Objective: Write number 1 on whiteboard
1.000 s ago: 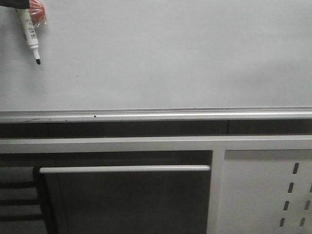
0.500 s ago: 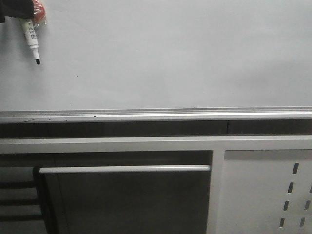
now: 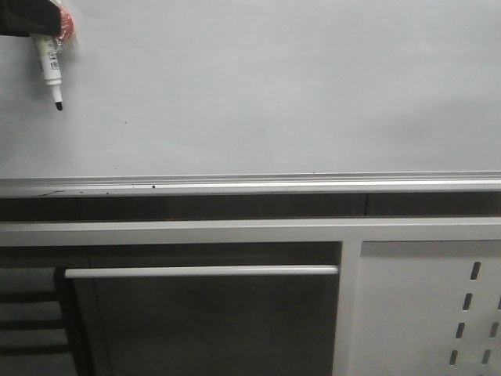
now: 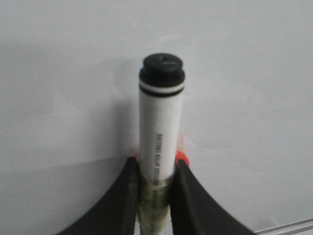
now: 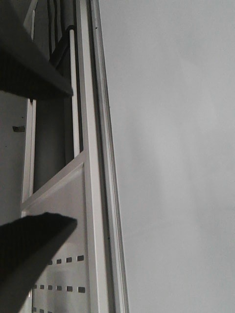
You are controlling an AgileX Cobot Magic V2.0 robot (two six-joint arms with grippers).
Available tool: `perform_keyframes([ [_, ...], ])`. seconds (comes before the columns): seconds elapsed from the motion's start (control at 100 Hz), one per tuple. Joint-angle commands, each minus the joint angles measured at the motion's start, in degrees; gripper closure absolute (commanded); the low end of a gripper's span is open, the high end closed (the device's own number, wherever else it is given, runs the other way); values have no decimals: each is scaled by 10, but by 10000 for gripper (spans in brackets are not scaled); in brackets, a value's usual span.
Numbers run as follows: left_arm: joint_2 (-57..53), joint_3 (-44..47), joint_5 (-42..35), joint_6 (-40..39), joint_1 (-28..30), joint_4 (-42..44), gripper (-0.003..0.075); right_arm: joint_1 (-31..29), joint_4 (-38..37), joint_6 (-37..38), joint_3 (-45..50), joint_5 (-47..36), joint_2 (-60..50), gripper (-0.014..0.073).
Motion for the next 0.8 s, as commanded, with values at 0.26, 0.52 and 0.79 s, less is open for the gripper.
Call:
perform_keyframes([
  [0.26,-54,-21,110,-1,-54,115,741,1,7,-44,-32,20,7,146],
  [0.52,-36,-23,122,-1,-222,205,741,1,174,-271,-148,219,81,146],
  [0.79,31,-70,138,-1,-294,223,741,6,251,-329,-290,405,207,146],
])
